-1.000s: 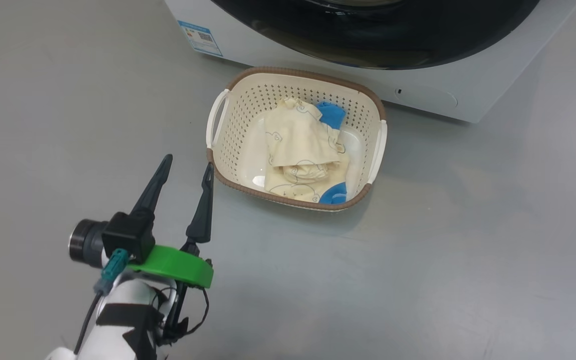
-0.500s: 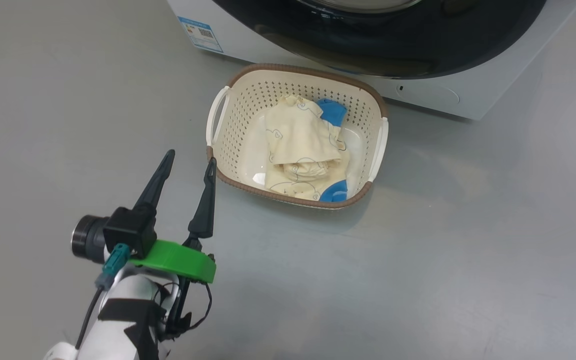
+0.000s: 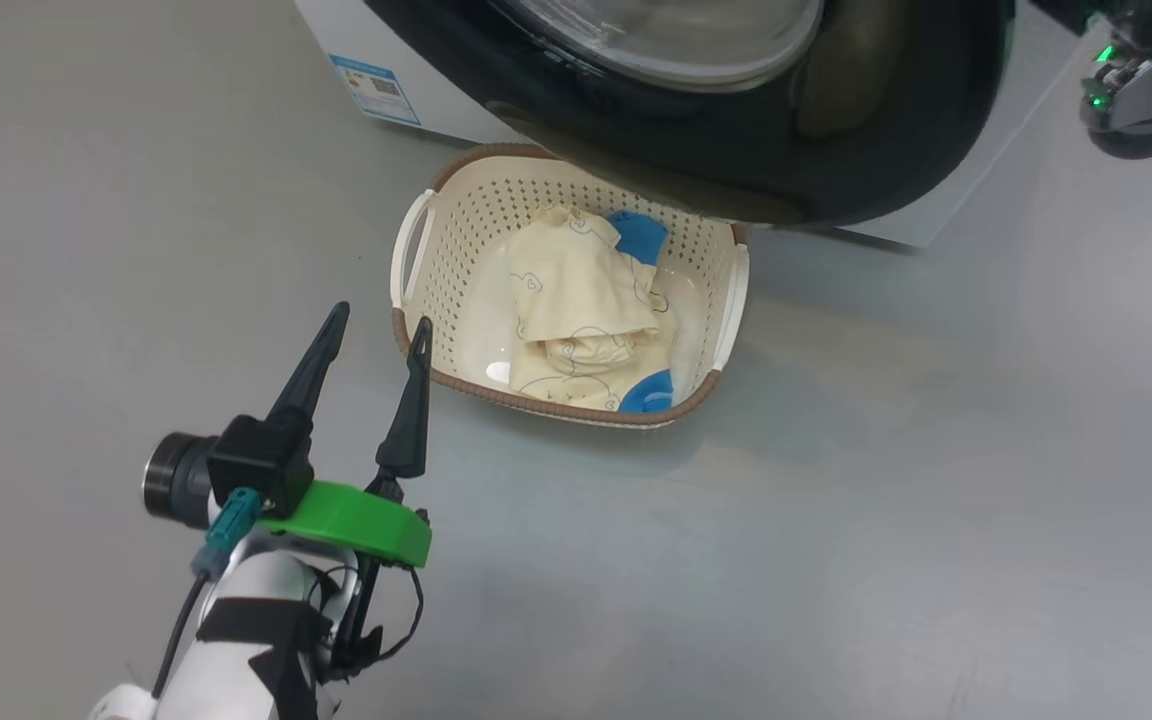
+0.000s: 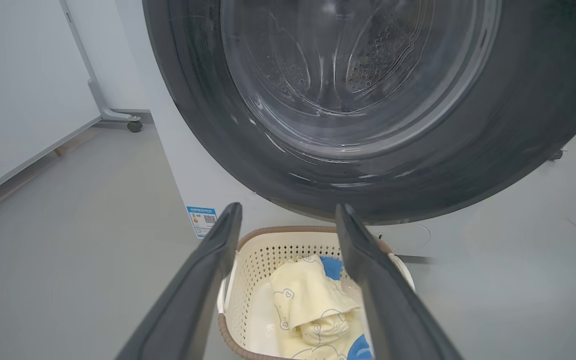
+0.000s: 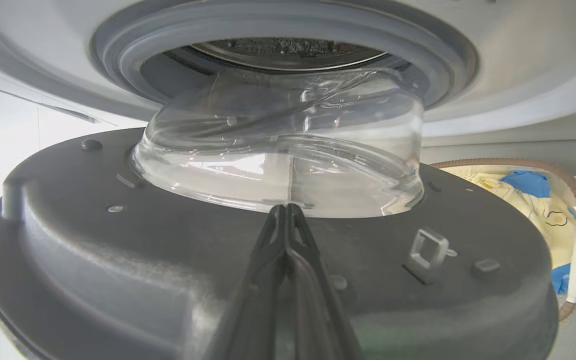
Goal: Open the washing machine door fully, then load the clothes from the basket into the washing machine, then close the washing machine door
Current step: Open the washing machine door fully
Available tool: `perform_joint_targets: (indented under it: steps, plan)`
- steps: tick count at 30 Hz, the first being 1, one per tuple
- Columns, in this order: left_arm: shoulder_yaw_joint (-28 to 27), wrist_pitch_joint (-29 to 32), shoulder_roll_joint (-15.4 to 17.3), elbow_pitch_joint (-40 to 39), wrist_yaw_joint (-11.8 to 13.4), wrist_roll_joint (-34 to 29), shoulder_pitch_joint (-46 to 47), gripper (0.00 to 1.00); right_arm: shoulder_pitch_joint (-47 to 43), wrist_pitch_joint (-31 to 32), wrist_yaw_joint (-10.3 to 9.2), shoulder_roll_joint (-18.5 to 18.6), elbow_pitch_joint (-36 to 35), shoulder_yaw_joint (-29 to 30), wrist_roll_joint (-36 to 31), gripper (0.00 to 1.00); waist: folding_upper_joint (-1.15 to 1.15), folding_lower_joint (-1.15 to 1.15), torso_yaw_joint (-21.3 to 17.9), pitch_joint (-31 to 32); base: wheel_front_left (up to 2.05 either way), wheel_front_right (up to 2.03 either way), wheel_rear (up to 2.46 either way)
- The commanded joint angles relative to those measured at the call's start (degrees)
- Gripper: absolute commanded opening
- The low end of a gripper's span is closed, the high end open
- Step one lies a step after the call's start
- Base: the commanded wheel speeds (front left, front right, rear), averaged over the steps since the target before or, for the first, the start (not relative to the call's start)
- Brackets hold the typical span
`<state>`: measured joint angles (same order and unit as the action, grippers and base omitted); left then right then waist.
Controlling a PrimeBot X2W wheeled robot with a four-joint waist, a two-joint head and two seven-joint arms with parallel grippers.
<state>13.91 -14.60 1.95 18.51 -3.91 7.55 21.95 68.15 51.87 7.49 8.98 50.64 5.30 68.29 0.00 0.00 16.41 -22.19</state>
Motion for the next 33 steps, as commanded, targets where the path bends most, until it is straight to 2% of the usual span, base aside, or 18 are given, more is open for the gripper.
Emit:
perform_joint_targets:
  steps: [1, 18, 26, 33]
  plan:
    - [-1.84, -0.40, 0.93, -1.46, 0.43, -0.24, 0.81, 1.00, 0.13, 1.39, 0.00, -1.93, -2.72, -0.91, 0.60, 0.00, 0.00, 0.00, -0.17, 0.15, 0.00, 0.00, 0.00]
    - [-1.46, -0.40, 0.93, 0.17, 0.45, -0.42, -1.36, 1.00, -11.38, 13.61, 0.00, -5.05, -11.34, -2.34, 5.61, 0.00, 0.00, 0.00, -0.80, 4.24, 0.00, 0.00, 0.00]
    - [-1.18, -0.40, 0.93, 1.17, 0.52, -0.29, -2.29, 1.00, -16.66, 16.96, 0.00, -5.91, -15.05, -3.61, 7.48, 0.00, 0.00, 0.00, -0.11, 6.28, 0.00, 0.00, 0.00]
    - [-0.68, -0.40, 0.93, 1.55, 0.89, 0.29, -2.18, 1.00, -19.06, 17.49, 0.00, -6.07, -16.34, -5.99, 10.22, 0.00, 0.00, 0.00, 0.63, 7.33, 0.00, 0.00, 0.00]
